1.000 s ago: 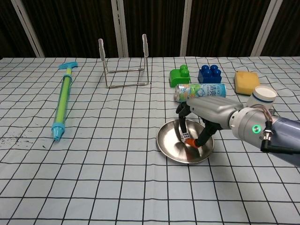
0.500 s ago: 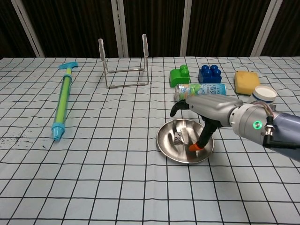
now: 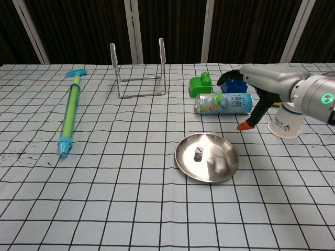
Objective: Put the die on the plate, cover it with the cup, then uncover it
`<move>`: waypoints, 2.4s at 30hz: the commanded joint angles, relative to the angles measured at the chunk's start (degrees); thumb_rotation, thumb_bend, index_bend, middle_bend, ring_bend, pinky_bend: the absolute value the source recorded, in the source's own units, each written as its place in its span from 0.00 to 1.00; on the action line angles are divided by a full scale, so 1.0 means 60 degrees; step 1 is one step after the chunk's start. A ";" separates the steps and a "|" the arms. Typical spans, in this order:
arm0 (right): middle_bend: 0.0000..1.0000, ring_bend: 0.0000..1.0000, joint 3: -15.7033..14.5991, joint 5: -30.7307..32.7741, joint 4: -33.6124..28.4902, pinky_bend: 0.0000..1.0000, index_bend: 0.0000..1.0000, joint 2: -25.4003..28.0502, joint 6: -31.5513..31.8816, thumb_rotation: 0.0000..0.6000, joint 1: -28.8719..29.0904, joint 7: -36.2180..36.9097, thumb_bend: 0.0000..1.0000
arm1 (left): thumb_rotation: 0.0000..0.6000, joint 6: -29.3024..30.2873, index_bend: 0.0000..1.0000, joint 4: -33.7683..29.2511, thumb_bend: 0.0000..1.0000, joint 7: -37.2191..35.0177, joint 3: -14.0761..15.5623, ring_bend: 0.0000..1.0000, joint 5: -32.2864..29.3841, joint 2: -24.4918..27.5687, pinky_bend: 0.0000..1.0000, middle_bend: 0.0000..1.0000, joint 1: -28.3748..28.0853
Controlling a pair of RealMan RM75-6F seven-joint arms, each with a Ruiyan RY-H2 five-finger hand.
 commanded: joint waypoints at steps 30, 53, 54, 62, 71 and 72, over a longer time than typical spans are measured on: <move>0.35 0.17 -0.0269 0.1203 0.0899 0.00 0.31 0.1041 -0.0702 1.00 -0.0072 0.0360 0.18 | 1.00 -0.0090 0.27 -0.0033 0.67 0.0307 -0.0027 0.00 -0.0166 -0.0089 0.09 0.00 -0.0052; 0.41 0.19 -0.0465 0.1361 0.1055 0.00 0.37 0.1433 -0.0632 1.00 -0.0222 0.0616 0.28 | 1.00 -0.0123 0.27 -0.0082 0.67 0.0546 0.0003 0.00 -0.0184 -0.0145 0.09 0.00 -0.0084; 0.41 0.19 -0.0474 0.1365 0.1072 0.00 0.37 0.1430 -0.0636 1.00 -0.0225 0.0622 0.28 | 1.00 -0.0126 0.27 -0.0082 0.67 0.0550 0.0003 0.00 -0.0187 -0.0146 0.09 0.00 -0.0085; 0.41 0.19 -0.0547 0.1351 0.1167 0.00 0.37 0.1425 -0.0635 1.00 -0.0253 0.0666 0.28 | 1.00 -0.0151 0.27 -0.0085 0.67 0.0607 0.0011 0.00 -0.0193 -0.0162 0.09 0.00 -0.0101; 0.42 0.20 -0.0610 0.1359 0.1160 0.00 0.38 0.1492 -0.0572 1.00 -0.0305 0.0640 0.29 | 1.00 -0.0132 0.27 -0.0097 0.67 0.0625 0.0020 0.00 -0.0182 -0.0162 0.09 0.00 -0.0093; 0.42 0.20 -0.0614 0.1383 0.1148 0.00 0.38 0.1503 -0.0582 1.00 -0.0311 0.0641 0.29 | 1.00 -0.0135 0.27 -0.0099 0.67 0.0628 0.0023 0.00 -0.0178 -0.0162 0.09 0.00 -0.0095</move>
